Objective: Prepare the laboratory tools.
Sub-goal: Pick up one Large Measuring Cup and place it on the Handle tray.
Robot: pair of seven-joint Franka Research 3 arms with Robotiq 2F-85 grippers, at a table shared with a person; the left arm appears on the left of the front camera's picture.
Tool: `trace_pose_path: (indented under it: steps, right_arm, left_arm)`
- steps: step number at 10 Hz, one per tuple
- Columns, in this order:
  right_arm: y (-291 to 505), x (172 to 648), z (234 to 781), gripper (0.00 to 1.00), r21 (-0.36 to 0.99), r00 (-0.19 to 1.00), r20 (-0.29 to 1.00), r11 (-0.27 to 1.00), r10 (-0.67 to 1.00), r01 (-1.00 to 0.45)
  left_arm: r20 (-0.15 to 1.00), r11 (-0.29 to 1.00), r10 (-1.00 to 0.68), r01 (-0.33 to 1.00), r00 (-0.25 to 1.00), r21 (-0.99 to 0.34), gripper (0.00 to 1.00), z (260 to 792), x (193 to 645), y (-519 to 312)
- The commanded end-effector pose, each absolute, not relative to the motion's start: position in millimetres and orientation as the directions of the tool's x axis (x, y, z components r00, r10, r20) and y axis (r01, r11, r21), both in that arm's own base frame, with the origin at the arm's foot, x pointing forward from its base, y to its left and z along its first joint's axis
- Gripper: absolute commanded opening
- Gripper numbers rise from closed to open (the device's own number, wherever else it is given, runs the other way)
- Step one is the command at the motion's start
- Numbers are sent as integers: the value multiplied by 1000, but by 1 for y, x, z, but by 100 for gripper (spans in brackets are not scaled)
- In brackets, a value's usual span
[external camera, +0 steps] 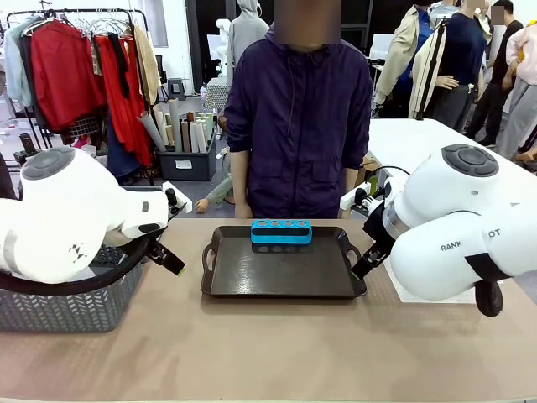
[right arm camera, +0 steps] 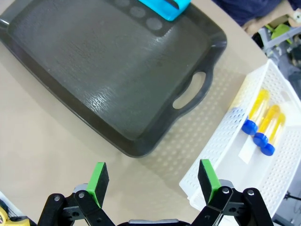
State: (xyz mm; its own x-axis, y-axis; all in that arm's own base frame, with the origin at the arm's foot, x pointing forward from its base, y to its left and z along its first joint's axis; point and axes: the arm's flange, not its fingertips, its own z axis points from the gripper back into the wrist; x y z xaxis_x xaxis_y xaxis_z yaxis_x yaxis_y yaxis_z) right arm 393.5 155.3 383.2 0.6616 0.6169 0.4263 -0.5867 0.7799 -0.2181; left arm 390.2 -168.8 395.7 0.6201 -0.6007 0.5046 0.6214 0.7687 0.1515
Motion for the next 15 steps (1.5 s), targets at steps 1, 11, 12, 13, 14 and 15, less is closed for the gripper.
trace_pose_path:
  steps: [1,11,12,13,14,15]
  right_arm:
    - [169,390,391,100,-254,688,401,795,605,-551]
    - [157,391,385,100,-227,668,416,782,617,-581]
    - [159,389,386,100,-218,679,413,790,607,-573]
    - [167,386,389,100,-174,647,428,760,631,-626]
    - [174,385,393,100,-137,628,442,740,641,-659]
    - [179,386,395,100,-89,618,457,724,640,-684]
  left_arm:
    - [501,745,-619,653,605,133,100,419,390,-151]
    - [500,752,-618,641,607,152,100,413,388,-161]
    - [488,748,-627,645,607,157,100,413,387,-162]
    - [444,686,-673,723,591,78,100,414,386,-164]
    - [416,647,-688,762,595,-19,100,417,384,-164]
    - [418,629,-692,776,589,-54,100,420,386,-163]
